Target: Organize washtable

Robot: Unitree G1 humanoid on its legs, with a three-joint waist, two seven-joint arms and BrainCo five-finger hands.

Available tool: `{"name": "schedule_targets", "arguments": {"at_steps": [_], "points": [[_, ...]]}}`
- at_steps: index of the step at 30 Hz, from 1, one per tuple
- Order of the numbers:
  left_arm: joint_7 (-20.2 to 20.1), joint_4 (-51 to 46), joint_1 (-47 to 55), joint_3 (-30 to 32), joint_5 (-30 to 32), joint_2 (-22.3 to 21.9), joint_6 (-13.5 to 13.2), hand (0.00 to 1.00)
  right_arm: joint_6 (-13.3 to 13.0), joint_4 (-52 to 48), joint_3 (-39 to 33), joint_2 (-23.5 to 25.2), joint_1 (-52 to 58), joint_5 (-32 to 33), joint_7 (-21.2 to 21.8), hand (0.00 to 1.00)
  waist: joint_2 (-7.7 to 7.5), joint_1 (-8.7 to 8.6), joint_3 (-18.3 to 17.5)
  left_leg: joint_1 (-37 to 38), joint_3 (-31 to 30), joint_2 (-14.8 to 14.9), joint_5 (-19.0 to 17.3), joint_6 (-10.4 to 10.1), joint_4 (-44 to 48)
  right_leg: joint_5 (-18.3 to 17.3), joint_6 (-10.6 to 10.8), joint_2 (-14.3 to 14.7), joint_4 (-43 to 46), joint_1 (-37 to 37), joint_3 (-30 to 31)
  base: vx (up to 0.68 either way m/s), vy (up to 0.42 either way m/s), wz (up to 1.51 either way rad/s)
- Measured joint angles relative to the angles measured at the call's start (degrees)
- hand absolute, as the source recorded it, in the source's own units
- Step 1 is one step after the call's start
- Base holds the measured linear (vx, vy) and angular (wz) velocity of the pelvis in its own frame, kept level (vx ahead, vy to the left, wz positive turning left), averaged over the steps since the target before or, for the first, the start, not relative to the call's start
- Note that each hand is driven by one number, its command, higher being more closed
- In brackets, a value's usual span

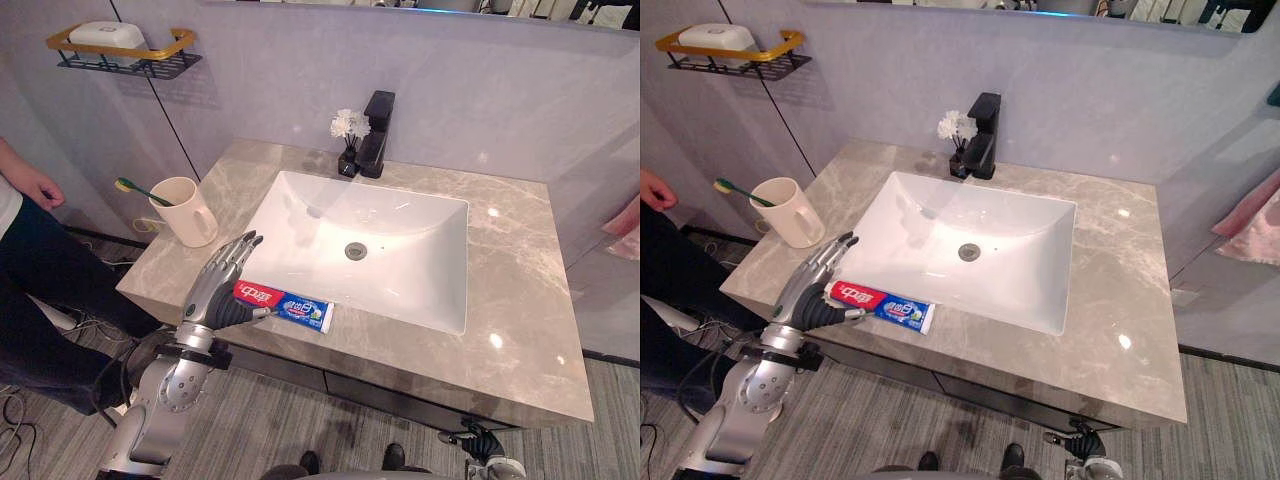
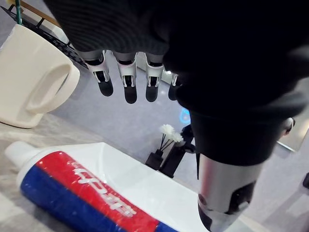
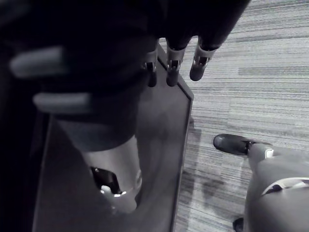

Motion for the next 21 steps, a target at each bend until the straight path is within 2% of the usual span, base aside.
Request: {"name": "schedule_targets", "arguments": {"at_steps": [13, 21], "points": [[0.00, 4.94, -0.11, 0.05, 1.98, 5.67, -0.42, 0.00, -0.10, -0.13, 0.24, -0.91, 0.03, -0.10, 0.07, 0.00, 0.11, -0.13, 0.06, 0.33, 0.74, -0.02, 0.01, 0.01, -0.74, 0.09, 0.14, -0.05, -0.02, -0.42, 0.71, 0.00, 0.005, -0.02], [0.00, 6.91, -0.43, 1.12, 1.96, 6.38, -1.69, 0.00, -0.11, -1.77, 0.23, -2.74, 0.38, -0.42, 0.06, 0.00, 1.06, -0.20, 0.20, 0.42, 1.94, 0.00, 0.00, 0.01, -1.00, 0.30, 0.28, -0.01, -0.03, -1.07, 2.05, -0.02, 0.008, -0.08]]}}
